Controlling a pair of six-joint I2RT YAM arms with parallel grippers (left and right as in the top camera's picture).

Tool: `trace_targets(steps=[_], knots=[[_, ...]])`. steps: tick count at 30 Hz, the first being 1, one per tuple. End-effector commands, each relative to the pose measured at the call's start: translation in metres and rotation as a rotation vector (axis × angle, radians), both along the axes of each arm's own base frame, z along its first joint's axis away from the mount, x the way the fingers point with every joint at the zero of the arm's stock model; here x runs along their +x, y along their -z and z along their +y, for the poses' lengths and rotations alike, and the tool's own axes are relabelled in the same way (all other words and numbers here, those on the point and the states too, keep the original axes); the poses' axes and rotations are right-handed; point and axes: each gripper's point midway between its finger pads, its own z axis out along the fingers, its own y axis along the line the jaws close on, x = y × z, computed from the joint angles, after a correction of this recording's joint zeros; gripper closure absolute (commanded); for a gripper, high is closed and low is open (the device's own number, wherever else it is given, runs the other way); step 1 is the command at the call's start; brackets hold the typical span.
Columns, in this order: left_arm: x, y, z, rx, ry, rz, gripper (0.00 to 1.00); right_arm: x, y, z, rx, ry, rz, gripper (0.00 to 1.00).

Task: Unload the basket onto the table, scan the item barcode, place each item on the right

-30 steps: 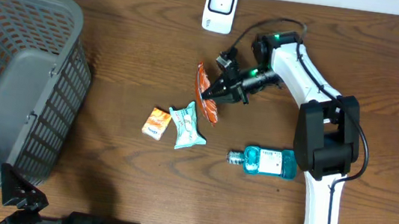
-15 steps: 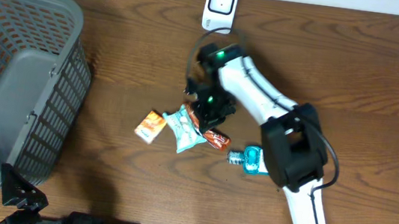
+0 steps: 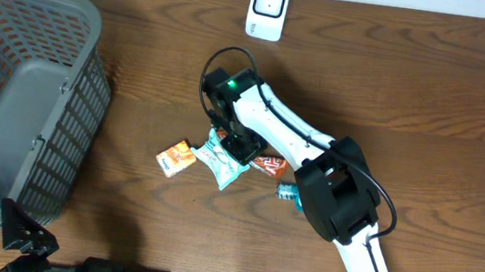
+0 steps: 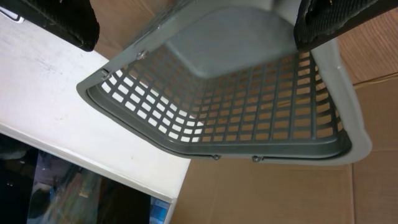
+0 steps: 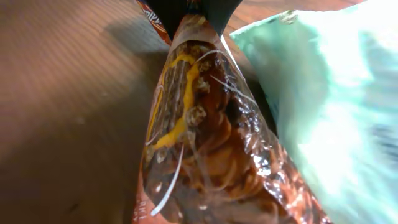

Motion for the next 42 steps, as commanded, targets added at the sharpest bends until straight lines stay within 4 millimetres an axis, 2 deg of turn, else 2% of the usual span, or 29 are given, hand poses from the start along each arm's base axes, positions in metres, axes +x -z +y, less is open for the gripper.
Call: trace_targets(steps=[1,4,6,10,15,18,23,34,42], knots=[[0.000,0.000,0.001,0.007,-0.008,0.001,0.00,0.015,-0.067,0.013,0.098,0.032,-0.147,0.99],[0.000,0.000,0.001,0.007,-0.008,0.001,0.00,0.013,-0.099,0.011,0.146,0.120,-0.199,0.99],[0.000,0.000,0.001,0.007,-0.008,0.001,0.00,0.004,-0.113,0.011,0.177,0.206,-0.185,0.99],[0.000,0.000,0.001,0.007,-0.008,0.001,0.00,-0.022,-0.117,0.011,0.194,0.314,-0.072,0.99],[0.000,0.000,0.001,0.007,-0.008,0.001,0.00,-0.034,-0.095,0.012,0.168,0.327,-0.030,0.99],[0.000,0.000,0.001,0.007,-0.008,0.001,0.00,-0.041,-0.068,0.016,0.157,0.315,-0.022,0.99],[0.000,0.000,0.001,0.007,-0.008,0.001,0.00,-0.054,-0.037,0.012,0.129,0.321,-0.002,0.99],[0.000,0.000,0.001,0.007,-0.008,0.001,0.00,-0.060,-0.022,0.023,0.116,0.230,-0.071,0.99],[0.000,0.000,0.001,0.007,-0.008,0.001,0.00,-0.068,0.011,0.012,0.094,0.229,-0.078,0.87]])
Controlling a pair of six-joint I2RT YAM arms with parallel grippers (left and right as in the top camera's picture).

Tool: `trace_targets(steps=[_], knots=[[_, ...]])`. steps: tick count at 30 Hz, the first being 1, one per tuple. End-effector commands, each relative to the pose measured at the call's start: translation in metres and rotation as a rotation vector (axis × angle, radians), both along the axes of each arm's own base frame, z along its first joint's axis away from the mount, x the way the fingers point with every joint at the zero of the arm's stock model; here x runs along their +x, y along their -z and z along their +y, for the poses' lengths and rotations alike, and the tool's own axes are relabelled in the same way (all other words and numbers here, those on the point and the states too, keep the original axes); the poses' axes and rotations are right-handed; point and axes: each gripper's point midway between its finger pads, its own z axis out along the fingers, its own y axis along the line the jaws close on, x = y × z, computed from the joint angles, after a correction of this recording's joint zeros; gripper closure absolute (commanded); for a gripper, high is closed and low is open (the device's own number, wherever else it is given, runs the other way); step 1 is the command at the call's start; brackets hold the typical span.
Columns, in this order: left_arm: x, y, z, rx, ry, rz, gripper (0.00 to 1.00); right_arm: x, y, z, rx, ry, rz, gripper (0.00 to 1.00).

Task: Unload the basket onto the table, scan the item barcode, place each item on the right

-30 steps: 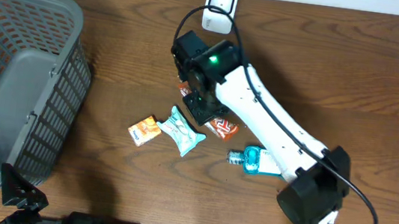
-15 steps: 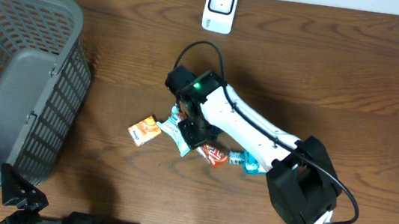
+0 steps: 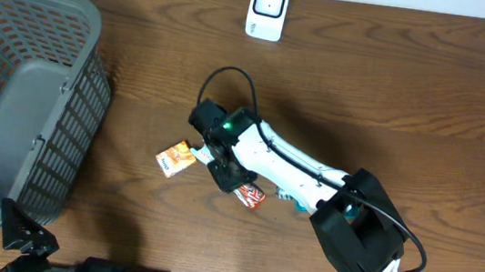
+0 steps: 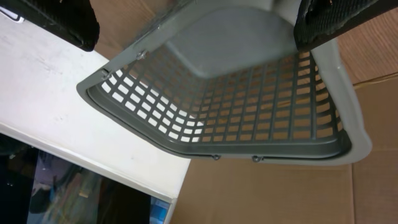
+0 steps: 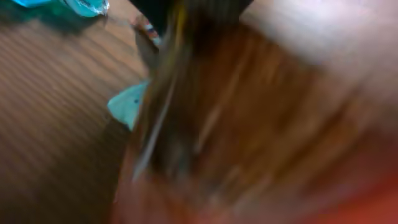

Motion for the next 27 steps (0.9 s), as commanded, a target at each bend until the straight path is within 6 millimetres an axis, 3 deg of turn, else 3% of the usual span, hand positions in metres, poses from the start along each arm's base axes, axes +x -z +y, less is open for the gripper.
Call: trace_targets(steps=[1,3,4,8,16,18,19,20,23,27], knots=[[0.000,0.000,0.001,0.007,-0.008,0.001,0.00,-0.003,0.010,-0.011,-0.038,0.009,-0.002,0.86],[0.000,0.000,0.001,0.007,-0.008,0.001,0.00,-0.004,0.010,-0.012,-0.044,0.008,0.002,0.78],[0.000,0.000,0.001,0.007,-0.008,0.001,0.00,-0.004,0.008,-0.012,-0.043,0.008,0.002,0.61],[0.000,0.000,0.001,0.007,-0.008,0.001,0.00,-0.002,-0.002,-0.009,-0.042,0.008,0.000,0.45],[0.000,0.000,0.001,0.007,-0.008,0.001,0.00,0.015,-0.046,0.001,-0.037,0.007,-0.052,0.40],[0.000,0.000,0.001,0.007,-0.008,0.001,0.00,0.016,-0.056,0.002,-0.035,0.006,-0.053,0.27],[0.000,0.000,0.001,0.007,-0.008,0.001,0.00,0.015,-0.060,0.002,-0.036,0.005,-0.053,0.26],[0.000,0.000,0.001,0.007,-0.008,0.001,0.00,0.013,-0.062,0.003,-0.040,0.001,-0.049,0.15],[0.000,0.000,0.001,0.007,-0.008,0.001,0.00,0.002,-0.063,0.003,-0.061,-0.010,-0.034,0.01],[0.000,0.000,0.001,0.007,-0.008,0.000,0.00,-0.010,-0.062,-0.004,-0.166,0.030,-0.092,0.01]])
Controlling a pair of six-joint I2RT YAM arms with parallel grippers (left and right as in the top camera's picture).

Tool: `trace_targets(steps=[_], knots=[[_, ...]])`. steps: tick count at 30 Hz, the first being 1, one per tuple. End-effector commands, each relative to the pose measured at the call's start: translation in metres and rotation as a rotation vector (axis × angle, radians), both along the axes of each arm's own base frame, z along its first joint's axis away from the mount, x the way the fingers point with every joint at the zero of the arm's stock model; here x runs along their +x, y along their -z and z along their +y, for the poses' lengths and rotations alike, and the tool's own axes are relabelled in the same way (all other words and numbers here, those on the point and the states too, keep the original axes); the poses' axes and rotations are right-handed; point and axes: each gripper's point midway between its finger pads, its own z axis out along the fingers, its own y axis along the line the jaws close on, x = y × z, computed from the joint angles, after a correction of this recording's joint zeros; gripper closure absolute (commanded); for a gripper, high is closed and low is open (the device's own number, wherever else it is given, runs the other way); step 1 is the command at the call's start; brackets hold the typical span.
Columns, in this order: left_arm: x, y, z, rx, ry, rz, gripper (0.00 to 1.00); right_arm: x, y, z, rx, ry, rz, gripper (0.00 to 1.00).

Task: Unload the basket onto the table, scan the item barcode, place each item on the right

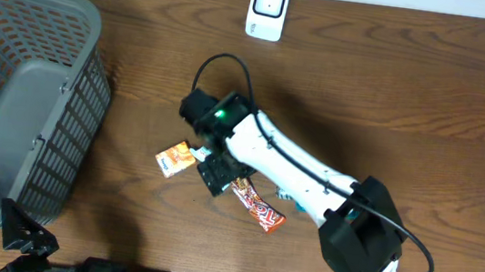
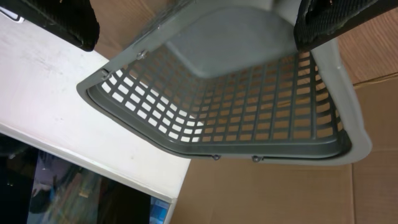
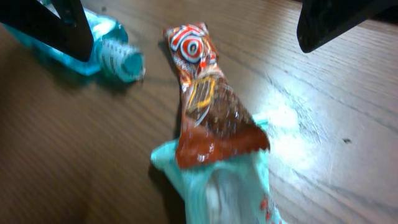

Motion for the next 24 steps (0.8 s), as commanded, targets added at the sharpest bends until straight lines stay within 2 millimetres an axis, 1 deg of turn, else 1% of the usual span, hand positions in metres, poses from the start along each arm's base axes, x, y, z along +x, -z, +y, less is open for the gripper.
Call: trace_targets(steps=[1,5,8,12,15,18,20,24], knots=[[0.000,0.000,0.001,0.007,-0.008,0.000,0.00,-0.010,-0.003,-0.003,-0.101,0.040,-0.107,0.01],[0.000,-0.001,0.001,0.007,-0.007,-0.001,0.00,-0.012,0.000,-0.010,-0.214,0.070,-0.289,0.01],[0.000,-0.001,0.001,0.006,-0.007,-0.004,0.00,-0.011,0.010,-0.016,-0.269,0.072,-0.419,0.05],[0.001,-0.001,0.001,0.007,0.002,-0.004,0.00,-0.008,0.030,-0.025,-0.300,0.050,-0.491,0.12],[0.003,-0.001,-0.001,0.007,0.029,-0.004,0.00,-0.003,0.038,-0.029,-0.306,0.045,-0.529,0.16],[0.005,-0.001,-0.003,0.007,0.047,-0.004,0.00,0.003,0.040,-0.023,-0.294,-0.001,-0.554,0.16],[0.005,-0.001,-0.003,0.007,0.049,-0.004,0.00,0.005,0.044,-0.017,-0.269,-0.025,-0.550,0.18],[0.005,-0.001,-0.003,0.007,0.049,-0.003,0.00,0.003,0.050,-0.008,-0.229,-0.021,-0.534,0.23]])
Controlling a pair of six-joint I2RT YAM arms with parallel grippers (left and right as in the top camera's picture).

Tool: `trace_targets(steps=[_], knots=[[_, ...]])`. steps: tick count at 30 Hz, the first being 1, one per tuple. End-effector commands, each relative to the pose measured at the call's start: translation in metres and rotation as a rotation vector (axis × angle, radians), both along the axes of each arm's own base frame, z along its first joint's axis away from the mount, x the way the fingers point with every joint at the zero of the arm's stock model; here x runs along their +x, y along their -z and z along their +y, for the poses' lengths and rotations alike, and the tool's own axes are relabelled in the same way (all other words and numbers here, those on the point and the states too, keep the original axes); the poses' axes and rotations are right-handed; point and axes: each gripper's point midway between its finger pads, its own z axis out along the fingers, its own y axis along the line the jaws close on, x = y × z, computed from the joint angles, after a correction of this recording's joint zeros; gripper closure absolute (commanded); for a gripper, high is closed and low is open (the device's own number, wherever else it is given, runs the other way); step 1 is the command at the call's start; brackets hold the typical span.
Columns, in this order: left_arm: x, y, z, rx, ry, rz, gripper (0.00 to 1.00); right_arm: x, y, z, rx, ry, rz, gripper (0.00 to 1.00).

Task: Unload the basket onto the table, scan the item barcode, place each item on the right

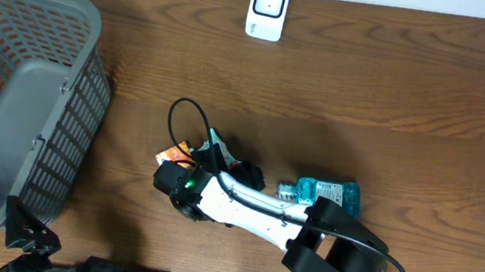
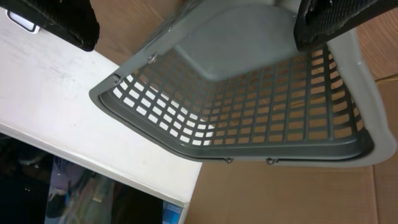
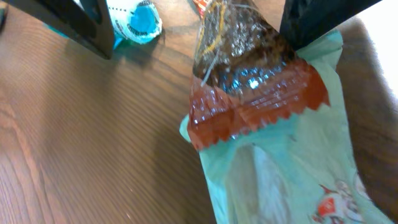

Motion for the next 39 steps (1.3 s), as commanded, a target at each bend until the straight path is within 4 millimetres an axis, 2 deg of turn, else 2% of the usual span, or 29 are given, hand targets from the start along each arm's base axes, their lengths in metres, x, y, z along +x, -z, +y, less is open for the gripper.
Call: trace_targets(steps=[1,4,10,13,14,15,16,19,21,23,25,26,29,31,34,37,39], knots=[[0.000,-0.001,0.001,0.007,-0.006,-0.002,0.00,0.002,0.003,0.000,-0.011,-0.015,-0.003,0.25],[0.000,-0.001,0.001,0.007,-0.006,-0.002,0.00,-0.003,0.019,-0.004,-0.047,-0.013,0.036,0.35],[0.000,-0.001,0.001,0.007,-0.006,-0.002,0.00,-0.028,0.058,-0.032,-0.215,-0.010,0.198,0.34],[0.000,-0.001,0.001,0.007,-0.006,-0.002,0.00,-0.039,0.069,-0.045,-0.275,0.015,0.258,0.53],[0.000,-0.001,0.001,0.007,-0.006,-0.001,0.00,-0.042,0.072,-0.047,-0.285,0.018,0.273,0.64],[0.000,-0.001,0.001,0.007,-0.006,-0.001,0.00,-0.044,0.074,-0.048,-0.289,0.022,0.286,0.85],[0.000,-0.001,0.001,0.007,-0.006,-0.001,0.00,-0.046,0.076,-0.048,-0.283,0.030,0.297,0.98],[0.000,-0.001,0.001,0.007,-0.006,-0.001,0.00,-0.050,0.074,-0.043,-0.248,0.055,0.334,0.99],[0.000,-0.001,0.001,0.007,-0.006,-0.001,0.00,-0.049,0.064,-0.035,-0.216,0.074,0.371,0.99],[0.000,-0.001,0.001,0.007,-0.006,-0.001,0.00,-0.047,0.049,-0.020,-0.155,0.049,0.440,0.99],[0.000,-0.001,0.001,0.007,-0.006,-0.002,0.00,-0.047,0.031,0.005,-0.041,-0.034,0.547,0.99],[0.000,-0.001,0.001,0.007,-0.006,-0.002,0.00,-0.052,0.014,0.030,0.091,-0.147,0.664,0.99],[0.000,-0.001,0.001,0.007,-0.006,-0.001,0.00,-0.070,-0.029,0.066,0.372,-0.366,0.890,0.99],[0.000,-0.001,0.001,0.007,-0.006,-0.001,0.00,-0.077,-0.055,0.075,0.543,-0.464,1.009,0.99],[0.000,-0.001,0.001,0.007,-0.006,-0.002,0.00,-0.078,-0.083,0.077,0.766,-0.535,1.131,0.99],[0.000,-0.001,0.001,0.007,-0.006,-0.001,0.00,-0.068,-0.107,0.077,1.016,-0.603,1.181,0.99],[0.000,-0.001,0.001,0.007,-0.006,-0.001,0.00,-0.060,-0.116,0.075,1.117,-0.631,1.175,0.99]])
